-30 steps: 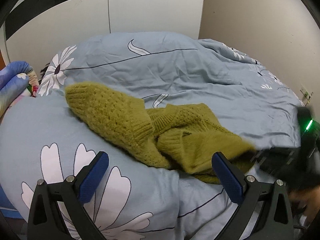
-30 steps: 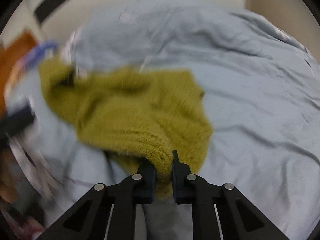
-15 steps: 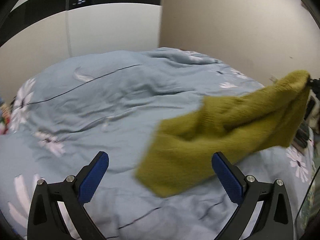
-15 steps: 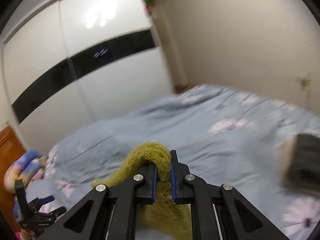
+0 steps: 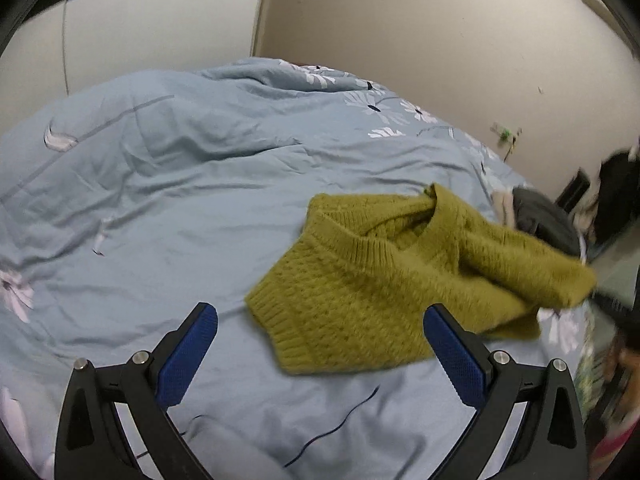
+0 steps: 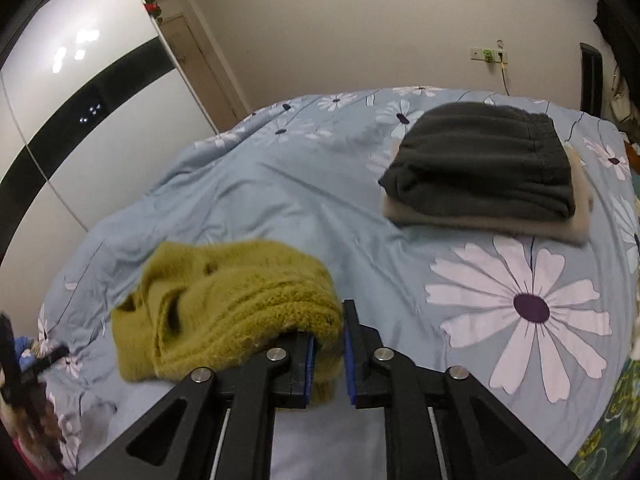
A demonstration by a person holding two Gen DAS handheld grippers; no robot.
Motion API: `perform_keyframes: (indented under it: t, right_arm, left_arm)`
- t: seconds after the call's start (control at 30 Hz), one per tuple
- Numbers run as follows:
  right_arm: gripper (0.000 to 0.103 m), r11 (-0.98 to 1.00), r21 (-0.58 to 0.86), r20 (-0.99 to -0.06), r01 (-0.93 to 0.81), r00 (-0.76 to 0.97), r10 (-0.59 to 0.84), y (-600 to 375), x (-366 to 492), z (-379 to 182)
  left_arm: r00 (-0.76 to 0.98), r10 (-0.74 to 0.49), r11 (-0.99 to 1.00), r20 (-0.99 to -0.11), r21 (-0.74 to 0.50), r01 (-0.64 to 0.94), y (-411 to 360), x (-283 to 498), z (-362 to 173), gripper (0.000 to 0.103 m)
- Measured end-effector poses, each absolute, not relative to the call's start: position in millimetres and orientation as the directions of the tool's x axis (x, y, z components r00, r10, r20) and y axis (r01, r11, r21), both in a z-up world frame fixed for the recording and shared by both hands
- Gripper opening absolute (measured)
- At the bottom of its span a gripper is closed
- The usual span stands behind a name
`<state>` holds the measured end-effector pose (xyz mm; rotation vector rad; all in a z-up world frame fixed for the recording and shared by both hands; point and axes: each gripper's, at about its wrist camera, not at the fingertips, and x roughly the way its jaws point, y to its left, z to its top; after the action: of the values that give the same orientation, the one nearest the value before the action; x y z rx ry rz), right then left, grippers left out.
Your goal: Fold clothes
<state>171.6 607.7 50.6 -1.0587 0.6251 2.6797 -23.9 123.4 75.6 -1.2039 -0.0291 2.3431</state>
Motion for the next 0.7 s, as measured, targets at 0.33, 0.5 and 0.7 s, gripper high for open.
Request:
perform_keyframes:
  t: [0.33, 0.5, 0.7]
  right_arm:
    - [0.049, -0.96, 0.222, -0.636, -0.168, -0.771, -0.013, 583, 201, 92]
    - [0.06, -0.948, 0.316, -0.613, 0.045, -0.753, -0.24, 541, 149, 109]
    - [0.06, -0.947, 0.307, -0.742, 0.096, -0.599, -0.301, 497, 58, 85]
  left_arm:
    - [-0.377, 0.555, -0.828, -0.742, -0.445, -0.342, 104, -60, 45, 0.103]
    - [-0.348, 0.532, -0.842, -0.772, -0.439, -0.314, 105, -83, 32, 0.103]
    - [-0.349, 0.421, -0.888, -0.837, -0.303, -0.346, 118, -114, 22, 0.103]
